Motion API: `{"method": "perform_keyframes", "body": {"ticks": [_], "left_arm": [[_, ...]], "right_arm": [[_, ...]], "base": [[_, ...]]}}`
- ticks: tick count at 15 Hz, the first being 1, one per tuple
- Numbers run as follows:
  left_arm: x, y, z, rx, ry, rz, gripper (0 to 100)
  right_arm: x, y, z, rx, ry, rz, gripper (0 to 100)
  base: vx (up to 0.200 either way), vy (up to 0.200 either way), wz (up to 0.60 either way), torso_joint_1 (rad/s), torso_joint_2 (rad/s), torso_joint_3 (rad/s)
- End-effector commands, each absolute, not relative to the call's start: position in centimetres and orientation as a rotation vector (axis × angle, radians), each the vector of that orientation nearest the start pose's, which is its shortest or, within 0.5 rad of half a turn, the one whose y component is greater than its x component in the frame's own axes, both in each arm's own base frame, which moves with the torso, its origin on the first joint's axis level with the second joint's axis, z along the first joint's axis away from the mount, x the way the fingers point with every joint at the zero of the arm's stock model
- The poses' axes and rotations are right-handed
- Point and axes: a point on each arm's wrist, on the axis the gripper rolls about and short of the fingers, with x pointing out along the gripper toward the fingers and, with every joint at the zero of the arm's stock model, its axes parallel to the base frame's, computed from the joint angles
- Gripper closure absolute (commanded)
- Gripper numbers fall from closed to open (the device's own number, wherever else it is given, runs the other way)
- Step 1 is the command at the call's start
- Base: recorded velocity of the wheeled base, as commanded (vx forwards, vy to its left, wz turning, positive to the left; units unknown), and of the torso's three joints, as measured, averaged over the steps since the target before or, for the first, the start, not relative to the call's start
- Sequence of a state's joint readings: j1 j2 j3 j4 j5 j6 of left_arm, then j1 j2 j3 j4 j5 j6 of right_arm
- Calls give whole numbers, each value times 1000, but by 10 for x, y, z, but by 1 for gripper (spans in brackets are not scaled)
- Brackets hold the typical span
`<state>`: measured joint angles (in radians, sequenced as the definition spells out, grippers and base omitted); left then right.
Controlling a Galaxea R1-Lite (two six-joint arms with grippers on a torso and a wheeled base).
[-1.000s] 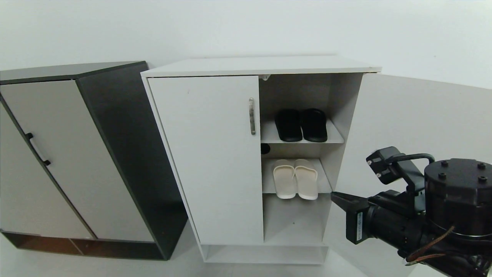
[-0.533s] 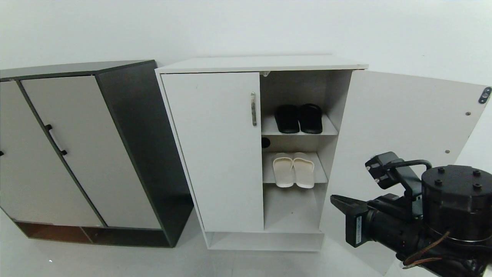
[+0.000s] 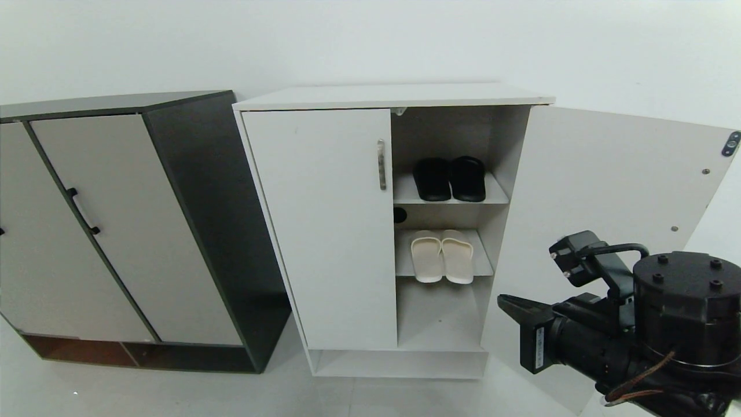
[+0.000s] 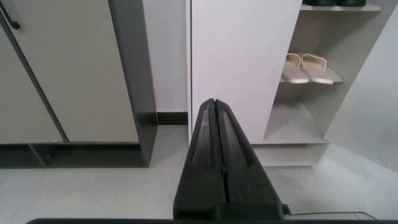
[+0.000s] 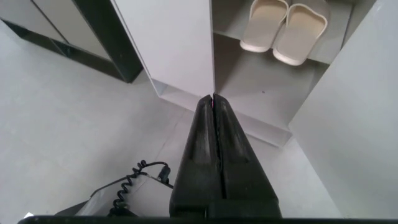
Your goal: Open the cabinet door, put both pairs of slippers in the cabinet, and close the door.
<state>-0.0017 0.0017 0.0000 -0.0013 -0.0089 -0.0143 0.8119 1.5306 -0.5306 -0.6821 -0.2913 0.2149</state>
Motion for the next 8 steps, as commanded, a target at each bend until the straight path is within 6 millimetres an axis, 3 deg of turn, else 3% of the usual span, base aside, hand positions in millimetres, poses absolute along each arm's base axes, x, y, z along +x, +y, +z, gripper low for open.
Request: {"method": "perform_keyframes", "body": {"ticks": [1, 5, 8], "left_arm": [[-23, 0, 76, -15, 0, -11, 100], [-23, 0, 76, -14, 0, -11, 100], [-23, 0, 76, -14, 0, -11, 100]], "right_arm": [[172, 172, 160, 37, 332, 482, 100], [172, 172, 160, 37, 332, 482, 100], [172, 172, 159, 34, 336, 480, 100]], "base": [[0, 0, 0, 0, 0, 0], [0, 0, 0, 21, -27, -8], [0, 0, 0, 180, -154, -178]]}}
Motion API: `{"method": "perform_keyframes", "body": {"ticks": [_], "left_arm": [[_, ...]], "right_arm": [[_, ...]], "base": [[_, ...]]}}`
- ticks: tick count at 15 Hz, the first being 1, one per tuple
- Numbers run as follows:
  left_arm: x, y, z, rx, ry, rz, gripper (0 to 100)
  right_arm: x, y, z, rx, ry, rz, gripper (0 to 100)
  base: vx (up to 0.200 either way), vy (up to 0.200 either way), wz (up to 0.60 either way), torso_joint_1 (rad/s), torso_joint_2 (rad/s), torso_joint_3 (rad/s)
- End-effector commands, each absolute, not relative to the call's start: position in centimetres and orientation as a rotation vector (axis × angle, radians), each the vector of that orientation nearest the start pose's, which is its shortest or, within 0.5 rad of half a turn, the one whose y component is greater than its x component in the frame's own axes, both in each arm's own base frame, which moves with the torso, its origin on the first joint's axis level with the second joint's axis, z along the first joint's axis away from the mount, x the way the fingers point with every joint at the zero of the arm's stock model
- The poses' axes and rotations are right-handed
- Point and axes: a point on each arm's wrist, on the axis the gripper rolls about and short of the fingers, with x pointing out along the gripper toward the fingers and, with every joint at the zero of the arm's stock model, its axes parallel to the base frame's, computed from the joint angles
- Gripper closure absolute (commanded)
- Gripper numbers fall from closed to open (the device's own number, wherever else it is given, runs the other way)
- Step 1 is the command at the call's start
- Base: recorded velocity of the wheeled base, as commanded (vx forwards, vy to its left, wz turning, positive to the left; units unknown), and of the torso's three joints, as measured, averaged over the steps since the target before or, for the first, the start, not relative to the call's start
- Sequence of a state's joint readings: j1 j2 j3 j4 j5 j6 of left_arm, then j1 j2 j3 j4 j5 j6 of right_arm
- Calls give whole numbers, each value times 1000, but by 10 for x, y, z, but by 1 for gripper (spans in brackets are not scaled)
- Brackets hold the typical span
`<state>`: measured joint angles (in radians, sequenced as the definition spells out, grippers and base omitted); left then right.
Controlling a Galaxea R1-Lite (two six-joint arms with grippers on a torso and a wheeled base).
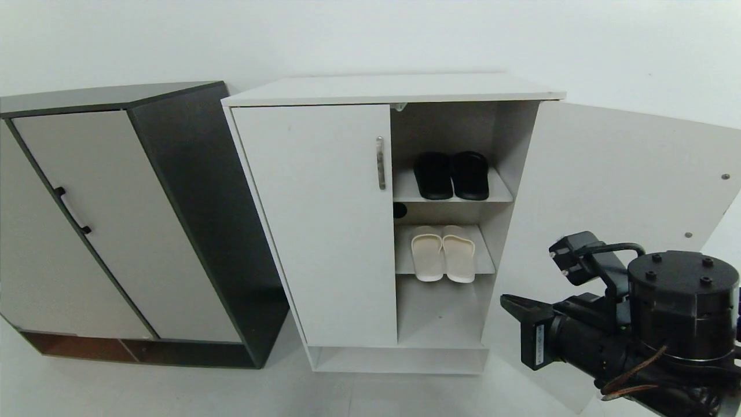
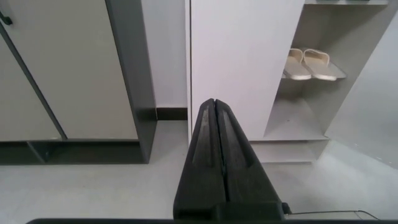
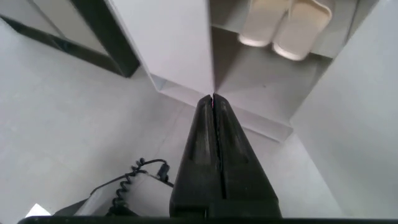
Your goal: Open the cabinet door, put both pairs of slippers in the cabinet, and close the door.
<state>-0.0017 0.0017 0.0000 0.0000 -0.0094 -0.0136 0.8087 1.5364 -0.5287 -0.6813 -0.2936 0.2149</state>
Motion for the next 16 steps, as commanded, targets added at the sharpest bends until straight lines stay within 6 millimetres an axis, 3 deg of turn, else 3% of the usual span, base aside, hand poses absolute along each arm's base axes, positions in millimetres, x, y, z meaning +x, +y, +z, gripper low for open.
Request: {"method": "perform_keyframes", "body": {"ticks": [1, 8, 16], "left_arm": [[-23, 0, 76, -14, 0, -11, 100], [-23, 0, 76, -14, 0, -11, 100], [-23, 0, 76, -14, 0, -11, 100]], "right_arm": [[172, 172, 159, 34, 336, 480, 100], [172, 172, 159, 34, 335, 478, 100], [172, 172, 160, 35, 334, 477, 100]], "base": [[0, 0, 0, 232, -583, -246], [0, 0, 0, 163, -527, -226], [0, 0, 0, 304, -495, -246]]}}
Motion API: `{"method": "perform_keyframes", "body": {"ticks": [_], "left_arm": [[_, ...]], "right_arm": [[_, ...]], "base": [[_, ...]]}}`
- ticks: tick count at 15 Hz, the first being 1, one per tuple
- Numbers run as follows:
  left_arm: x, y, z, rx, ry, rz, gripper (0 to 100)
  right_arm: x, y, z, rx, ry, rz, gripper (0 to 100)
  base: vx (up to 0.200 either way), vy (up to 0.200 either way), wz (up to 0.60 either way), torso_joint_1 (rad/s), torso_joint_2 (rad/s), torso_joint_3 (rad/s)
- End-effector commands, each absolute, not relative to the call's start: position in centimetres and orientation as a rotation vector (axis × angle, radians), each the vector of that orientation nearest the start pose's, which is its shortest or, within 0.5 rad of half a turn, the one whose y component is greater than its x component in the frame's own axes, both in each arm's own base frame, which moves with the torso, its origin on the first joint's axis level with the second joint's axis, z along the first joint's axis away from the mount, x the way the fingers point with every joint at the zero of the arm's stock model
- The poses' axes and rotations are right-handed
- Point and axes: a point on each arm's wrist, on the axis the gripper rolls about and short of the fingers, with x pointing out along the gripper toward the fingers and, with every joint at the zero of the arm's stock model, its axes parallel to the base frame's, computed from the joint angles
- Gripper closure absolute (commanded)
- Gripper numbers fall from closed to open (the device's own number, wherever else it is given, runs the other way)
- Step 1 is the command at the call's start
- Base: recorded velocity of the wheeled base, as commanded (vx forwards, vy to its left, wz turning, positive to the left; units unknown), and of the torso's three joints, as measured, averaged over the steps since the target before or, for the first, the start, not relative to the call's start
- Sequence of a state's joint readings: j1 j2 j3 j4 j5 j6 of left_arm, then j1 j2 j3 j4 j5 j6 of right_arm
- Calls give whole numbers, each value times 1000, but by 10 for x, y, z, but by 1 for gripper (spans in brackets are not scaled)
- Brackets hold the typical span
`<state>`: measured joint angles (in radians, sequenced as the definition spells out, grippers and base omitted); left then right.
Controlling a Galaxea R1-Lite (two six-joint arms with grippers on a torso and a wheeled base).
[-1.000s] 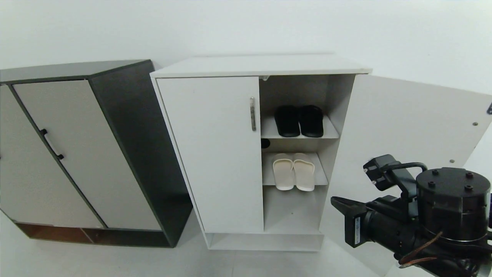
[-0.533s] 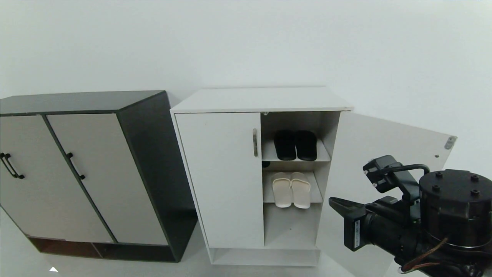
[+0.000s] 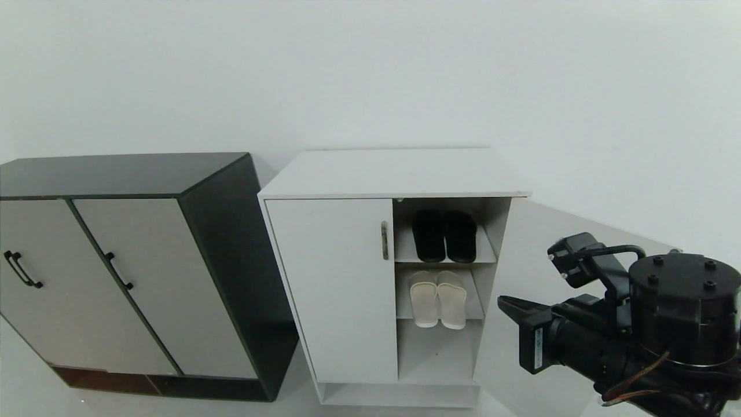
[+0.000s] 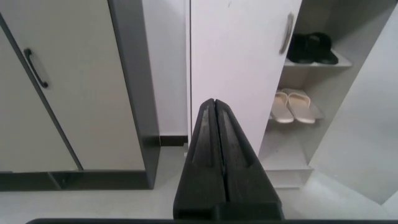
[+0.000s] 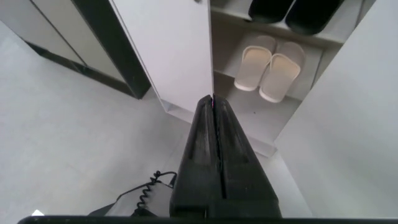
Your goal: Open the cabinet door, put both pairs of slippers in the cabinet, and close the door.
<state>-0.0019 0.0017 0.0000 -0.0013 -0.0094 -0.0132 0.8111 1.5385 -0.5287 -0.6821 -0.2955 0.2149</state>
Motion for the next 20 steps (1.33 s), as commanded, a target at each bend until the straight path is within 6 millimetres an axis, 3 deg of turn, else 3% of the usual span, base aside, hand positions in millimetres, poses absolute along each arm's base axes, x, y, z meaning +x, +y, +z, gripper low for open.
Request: {"method": "perform_keyframes", "body": {"ticks": [1, 9, 12, 20], "left_arm": [[-23, 0, 76, -14, 0, -11, 100], [-23, 0, 76, -14, 0, -11, 100], [-23, 0, 76, -14, 0, -11, 100], [-23, 0, 76, -12, 0, -11, 100]], "right_arm": [[172, 172, 160, 35, 334, 477, 100], [170, 170, 162, 57, 291, 493, 100], [170, 170, 160, 47, 281, 509, 100], [171, 170, 158, 42, 289, 505, 100]], "base": [[0, 0, 0, 266, -520, -261], [0, 0, 0, 273, -541, -265], [0, 0, -400, 80, -155, -77], [-25, 0, 0, 4, -6, -3]]}}
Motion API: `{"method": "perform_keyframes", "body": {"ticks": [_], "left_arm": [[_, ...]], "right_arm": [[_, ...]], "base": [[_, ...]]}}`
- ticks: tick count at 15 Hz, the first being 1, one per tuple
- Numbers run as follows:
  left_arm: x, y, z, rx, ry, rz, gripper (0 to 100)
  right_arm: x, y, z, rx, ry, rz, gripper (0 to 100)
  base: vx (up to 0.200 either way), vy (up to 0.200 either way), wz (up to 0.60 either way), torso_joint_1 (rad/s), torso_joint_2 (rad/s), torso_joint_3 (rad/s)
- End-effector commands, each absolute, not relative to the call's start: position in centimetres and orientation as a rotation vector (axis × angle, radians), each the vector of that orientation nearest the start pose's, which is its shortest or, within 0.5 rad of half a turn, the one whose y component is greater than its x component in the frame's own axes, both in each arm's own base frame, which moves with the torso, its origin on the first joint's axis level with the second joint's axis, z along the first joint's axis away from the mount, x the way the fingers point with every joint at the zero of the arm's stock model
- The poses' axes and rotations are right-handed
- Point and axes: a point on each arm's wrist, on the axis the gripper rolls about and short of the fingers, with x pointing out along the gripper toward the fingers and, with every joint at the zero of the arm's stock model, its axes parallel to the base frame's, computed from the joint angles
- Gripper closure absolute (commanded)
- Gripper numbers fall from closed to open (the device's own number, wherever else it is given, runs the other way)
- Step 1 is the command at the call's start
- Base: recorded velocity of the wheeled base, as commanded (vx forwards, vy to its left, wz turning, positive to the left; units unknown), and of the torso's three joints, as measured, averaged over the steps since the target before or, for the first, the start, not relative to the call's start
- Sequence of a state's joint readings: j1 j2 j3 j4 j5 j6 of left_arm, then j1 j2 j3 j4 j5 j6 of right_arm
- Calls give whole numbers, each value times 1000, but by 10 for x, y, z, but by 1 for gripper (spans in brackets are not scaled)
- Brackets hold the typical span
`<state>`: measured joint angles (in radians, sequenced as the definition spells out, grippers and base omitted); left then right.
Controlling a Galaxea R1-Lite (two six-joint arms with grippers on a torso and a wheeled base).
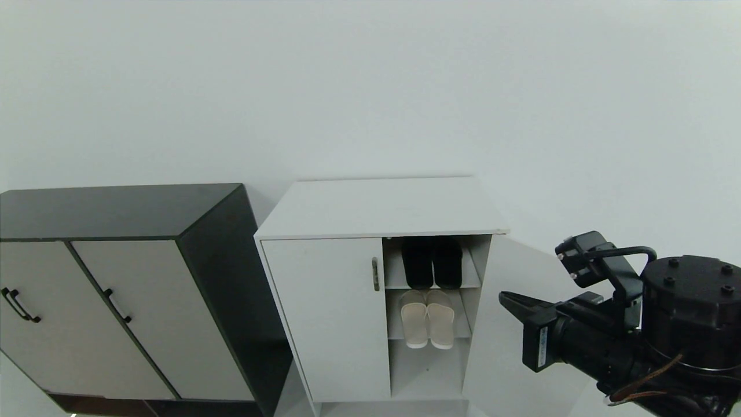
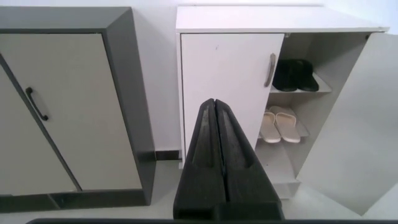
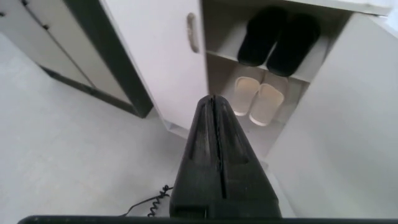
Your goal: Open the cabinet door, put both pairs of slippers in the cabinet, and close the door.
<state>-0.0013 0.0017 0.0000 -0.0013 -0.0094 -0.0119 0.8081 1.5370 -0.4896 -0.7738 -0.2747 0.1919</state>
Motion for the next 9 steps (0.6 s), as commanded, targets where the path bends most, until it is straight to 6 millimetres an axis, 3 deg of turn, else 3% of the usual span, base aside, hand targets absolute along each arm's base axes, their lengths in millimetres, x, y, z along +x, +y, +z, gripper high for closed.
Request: {"method": "perform_keyframes", "body": {"ticks": [1, 2, 7, 9], "left_arm": [[-23, 0, 76, -12, 0, -11, 100], [-23, 0, 76, -12, 0, -11, 100], [-23, 0, 76, -12, 0, -11, 100], [-23, 0, 76, -12, 0, -11, 100]], "right_arm": [[172, 170, 157, 41, 291, 501, 100], [174, 169, 156, 40, 293, 490, 100], [196, 158, 153, 45, 255, 401, 100], [214, 141, 149, 44, 268, 307, 100]], "base": [[-200, 0, 0, 12, 2, 2], [-200, 0, 0, 7, 2, -2], [0, 0, 0, 0, 0, 0], [0, 0, 0, 0, 0, 0]]}}
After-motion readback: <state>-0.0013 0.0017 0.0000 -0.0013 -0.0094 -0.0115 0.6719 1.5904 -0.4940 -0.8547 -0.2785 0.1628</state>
